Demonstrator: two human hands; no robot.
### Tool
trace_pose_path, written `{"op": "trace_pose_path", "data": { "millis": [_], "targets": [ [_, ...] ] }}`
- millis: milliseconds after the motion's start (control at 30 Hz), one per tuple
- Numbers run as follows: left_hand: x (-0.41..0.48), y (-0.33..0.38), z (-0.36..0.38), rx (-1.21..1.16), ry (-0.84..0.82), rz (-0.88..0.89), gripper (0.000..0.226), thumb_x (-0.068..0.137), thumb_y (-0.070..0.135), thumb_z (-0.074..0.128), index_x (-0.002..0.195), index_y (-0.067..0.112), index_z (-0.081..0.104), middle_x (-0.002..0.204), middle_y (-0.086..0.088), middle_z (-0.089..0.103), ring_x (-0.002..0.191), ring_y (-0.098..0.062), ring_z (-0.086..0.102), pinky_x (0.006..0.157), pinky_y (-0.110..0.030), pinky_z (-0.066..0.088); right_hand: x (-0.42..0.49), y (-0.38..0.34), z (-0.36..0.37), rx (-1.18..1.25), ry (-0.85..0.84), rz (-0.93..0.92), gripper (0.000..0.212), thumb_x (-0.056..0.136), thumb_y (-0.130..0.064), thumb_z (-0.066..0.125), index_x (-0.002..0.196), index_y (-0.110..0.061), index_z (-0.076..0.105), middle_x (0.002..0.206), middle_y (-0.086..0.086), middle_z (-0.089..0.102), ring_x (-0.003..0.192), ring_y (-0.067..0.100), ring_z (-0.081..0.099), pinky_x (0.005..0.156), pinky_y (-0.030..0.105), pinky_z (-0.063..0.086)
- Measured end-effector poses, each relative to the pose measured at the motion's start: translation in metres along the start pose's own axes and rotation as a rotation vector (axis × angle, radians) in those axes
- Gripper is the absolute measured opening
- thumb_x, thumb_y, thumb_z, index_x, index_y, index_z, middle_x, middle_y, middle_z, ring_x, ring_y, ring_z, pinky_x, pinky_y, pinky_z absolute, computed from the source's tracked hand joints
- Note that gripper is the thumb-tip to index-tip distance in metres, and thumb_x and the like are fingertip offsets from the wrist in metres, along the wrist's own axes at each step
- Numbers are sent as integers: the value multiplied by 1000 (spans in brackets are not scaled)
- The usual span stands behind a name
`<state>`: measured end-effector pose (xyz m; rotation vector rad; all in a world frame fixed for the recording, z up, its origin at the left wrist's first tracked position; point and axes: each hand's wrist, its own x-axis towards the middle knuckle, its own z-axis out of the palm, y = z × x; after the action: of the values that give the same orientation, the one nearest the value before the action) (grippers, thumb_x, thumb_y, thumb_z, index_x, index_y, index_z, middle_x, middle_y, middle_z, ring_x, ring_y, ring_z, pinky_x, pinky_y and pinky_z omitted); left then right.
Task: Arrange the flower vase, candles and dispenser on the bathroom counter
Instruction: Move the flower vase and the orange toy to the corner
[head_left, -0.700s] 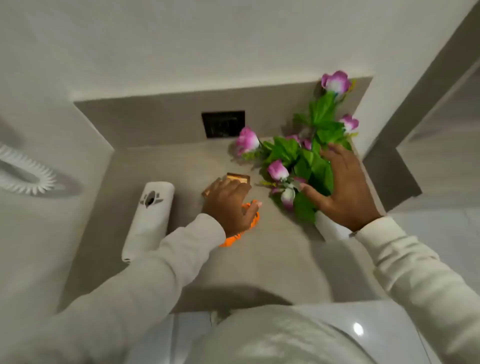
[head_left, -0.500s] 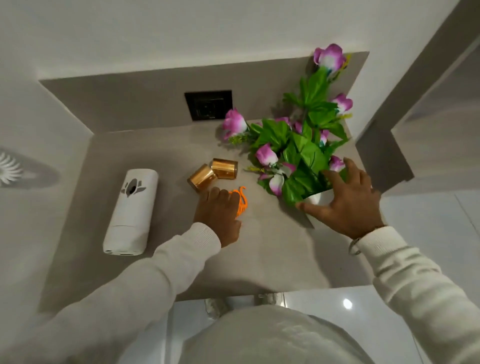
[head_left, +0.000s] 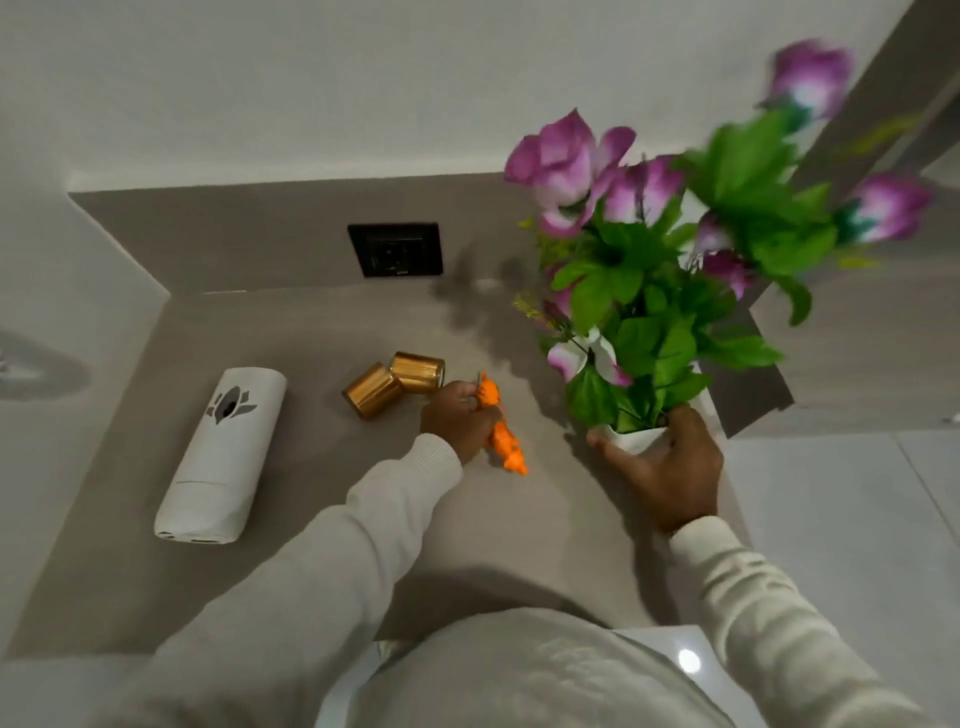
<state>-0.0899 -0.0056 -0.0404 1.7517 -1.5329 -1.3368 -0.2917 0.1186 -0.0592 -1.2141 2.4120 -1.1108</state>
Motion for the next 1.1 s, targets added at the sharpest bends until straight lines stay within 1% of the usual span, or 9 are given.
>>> {"op": "trace_pose_path", "data": {
  "millis": [167,233,333,467,600,767,900,1033,1100],
  "targets": [
    [7,4,3,-1,-68,-6,21,72,21,74,89,16,64,92,-12,70,91,-33,67,85,-46,57,4,0,12,132,30,-3,60,59,-45,91,93,-14,52,102,14,58,95,32,57,80,27,40],
    [5,0,3,-6,-67,38,24,62,28,74,82,17,68,77,-2,74,77,-25,68,71,-29,58,3,-3,9,184,52,12,60,56,-54,82,94,-19,52,104,11,58,94,27,56,83,29,41],
    [-3,-4,9,-19,-53,91,16,53,21,71,58,33,62,51,17,63,54,9,59,51,-6,46,5,-9,6,219,63,71,60,53,-62,71,93,-20,56,92,8,62,83,29,60,73,34,46],
    [20,10,21,-80,-63,96,25,59,12,74,81,25,71,57,12,66,61,-5,67,65,-25,59,34,-17,12,217,84,61,63,55,-61,73,93,-12,61,92,6,64,83,28,61,72,30,43],
    [59,40,32,-72,-76,47,15,53,23,72,65,22,62,62,-3,68,63,-24,71,71,-45,61,84,-18,28,278,65,90,64,57,-55,81,103,-15,63,100,8,70,92,26,67,82,38,54],
    [102,70,41,-43,-56,51,46,51,29,71,96,23,71,83,-11,73,80,-27,71,82,-44,59,144,-18,46,242,76,61,60,61,-44,91,105,-12,67,101,8,72,93,27,67,82,39,55],
    [119,78,42,-55,-60,41,21,56,23,75,59,40,64,49,19,66,48,2,63,71,-36,60,168,-22,56,245,88,47,63,62,-42,92,108,-8,66,104,10,72,95,29,67,83,41,55],
    [119,78,28,-105,-35,48,44,70,18,80,112,20,66,68,8,66,65,-12,66,80,-36,56,157,-32,51,275,118,54,79,64,-36,93,125,-2,56,125,16,62,118,32,58,102,41,46],
    [109,73,7,-49,18,100,49,75,25,77,119,13,61,84,-3,68,81,-22,67,81,-32,52,134,-39,47,219,238,-41,86,68,-31,91,135,3,47,139,24,49,132,38,46,113,46,35]
  ]
}}
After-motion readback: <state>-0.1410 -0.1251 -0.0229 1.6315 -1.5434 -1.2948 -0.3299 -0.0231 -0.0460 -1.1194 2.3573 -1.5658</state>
